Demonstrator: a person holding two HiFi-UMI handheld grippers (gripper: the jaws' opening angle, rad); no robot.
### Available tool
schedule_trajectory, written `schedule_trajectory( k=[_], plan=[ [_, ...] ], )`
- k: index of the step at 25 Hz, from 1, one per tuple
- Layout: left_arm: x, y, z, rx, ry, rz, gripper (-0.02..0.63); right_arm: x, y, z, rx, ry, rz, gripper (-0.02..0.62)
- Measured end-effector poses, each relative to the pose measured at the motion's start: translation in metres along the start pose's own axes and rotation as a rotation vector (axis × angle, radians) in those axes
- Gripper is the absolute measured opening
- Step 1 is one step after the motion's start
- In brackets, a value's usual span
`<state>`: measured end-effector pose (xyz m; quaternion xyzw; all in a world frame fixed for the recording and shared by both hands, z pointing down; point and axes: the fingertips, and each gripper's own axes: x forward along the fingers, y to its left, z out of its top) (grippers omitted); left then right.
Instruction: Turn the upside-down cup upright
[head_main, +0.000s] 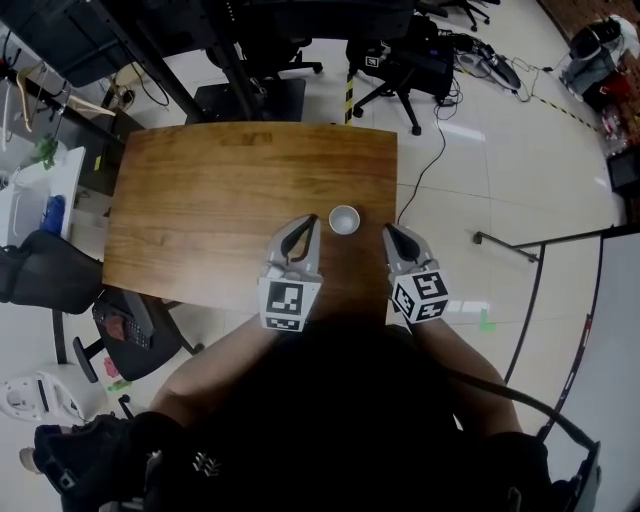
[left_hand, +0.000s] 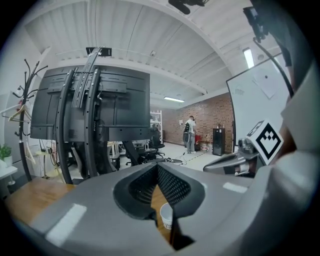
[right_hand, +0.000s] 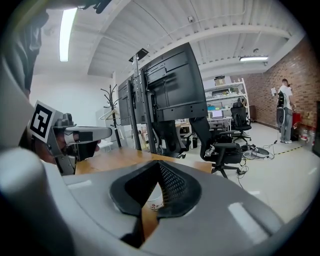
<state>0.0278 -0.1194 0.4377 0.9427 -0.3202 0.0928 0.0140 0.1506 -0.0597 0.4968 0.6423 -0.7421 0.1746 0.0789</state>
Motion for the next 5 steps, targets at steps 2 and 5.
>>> schedule_trajectory(
  k=[2, 5],
  plan=[
    [-0.0015, 0.0018, 0.0005, 0.002, 0.0, 0.002, 0.0, 0.0012, 0.0003, 0.0003, -0.009, 0.0, -0.005, 0.0],
    [-0.0031, 0.0043, 0.0003, 0.001, 0.001, 0.007, 0.0, 0.0018, 0.0031, -0.0001, -0.029, 0.001, -0.004, 0.0]
  ],
)
